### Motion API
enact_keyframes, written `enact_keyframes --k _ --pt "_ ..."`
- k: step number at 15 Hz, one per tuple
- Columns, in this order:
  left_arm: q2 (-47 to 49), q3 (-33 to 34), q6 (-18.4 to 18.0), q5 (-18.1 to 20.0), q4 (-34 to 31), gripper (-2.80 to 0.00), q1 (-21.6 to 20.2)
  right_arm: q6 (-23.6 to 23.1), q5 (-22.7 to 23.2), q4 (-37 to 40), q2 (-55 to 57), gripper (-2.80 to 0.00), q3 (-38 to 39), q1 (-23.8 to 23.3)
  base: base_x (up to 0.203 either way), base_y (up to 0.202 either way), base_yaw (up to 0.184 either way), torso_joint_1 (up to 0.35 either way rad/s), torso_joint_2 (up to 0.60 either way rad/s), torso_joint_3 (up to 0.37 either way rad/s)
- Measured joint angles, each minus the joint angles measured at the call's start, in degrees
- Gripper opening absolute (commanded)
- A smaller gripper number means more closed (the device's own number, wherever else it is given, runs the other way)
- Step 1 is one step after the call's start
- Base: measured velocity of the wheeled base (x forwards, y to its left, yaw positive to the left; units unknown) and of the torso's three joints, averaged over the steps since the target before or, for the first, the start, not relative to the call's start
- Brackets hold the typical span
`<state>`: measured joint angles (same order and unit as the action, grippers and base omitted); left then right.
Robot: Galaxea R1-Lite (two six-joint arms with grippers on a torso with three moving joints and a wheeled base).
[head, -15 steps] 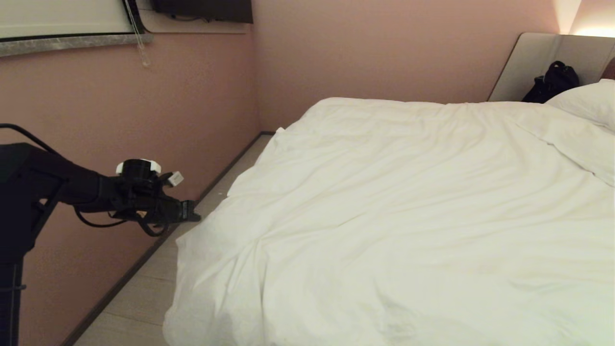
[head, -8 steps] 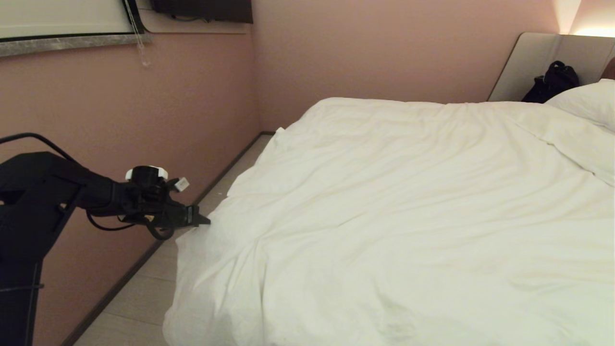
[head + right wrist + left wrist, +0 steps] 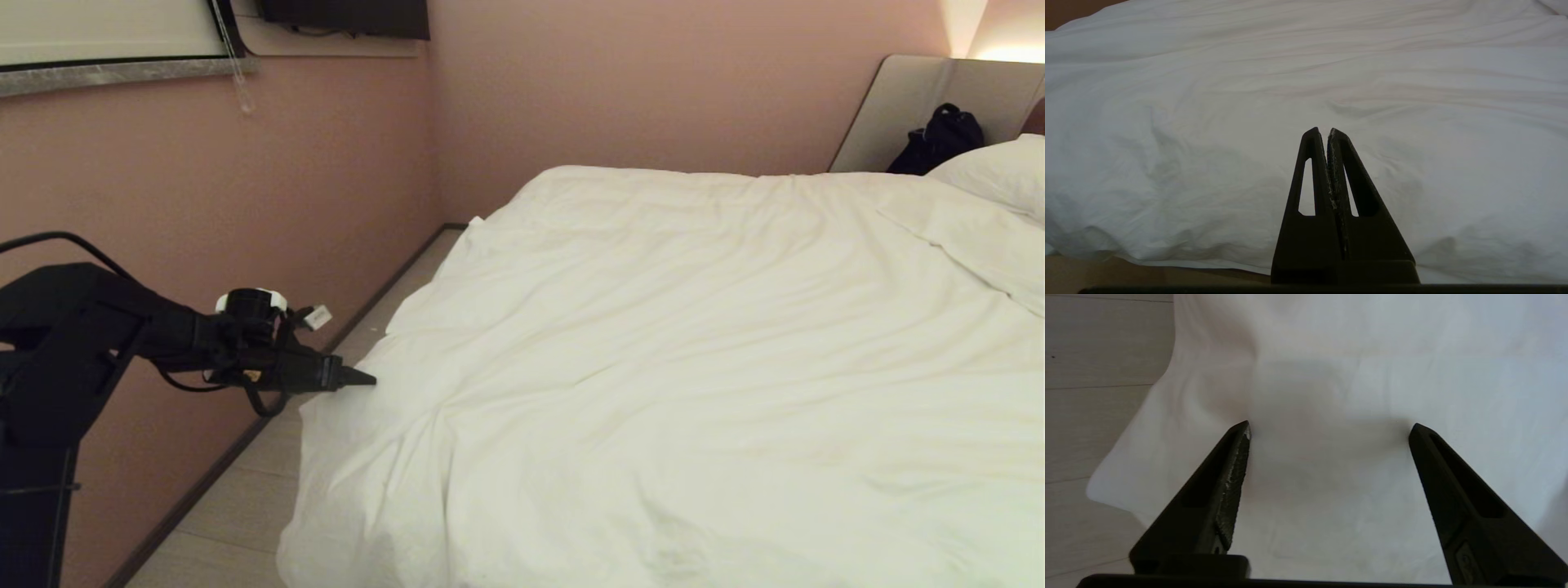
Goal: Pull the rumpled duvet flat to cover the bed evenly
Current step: Flatten the corners of the folded blanket
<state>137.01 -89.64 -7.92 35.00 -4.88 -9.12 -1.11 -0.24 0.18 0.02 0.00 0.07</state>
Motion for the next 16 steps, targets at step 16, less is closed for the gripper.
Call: enact_keyframes --k 16 --pt "2.3 0.9 -4.6 -6.1 -0.1 0.0 3.8 0.0 0.0 0.0 0.0 -2.8 0.0 0.0 0.0 0.0 0.0 0.0 0.0 0.0"
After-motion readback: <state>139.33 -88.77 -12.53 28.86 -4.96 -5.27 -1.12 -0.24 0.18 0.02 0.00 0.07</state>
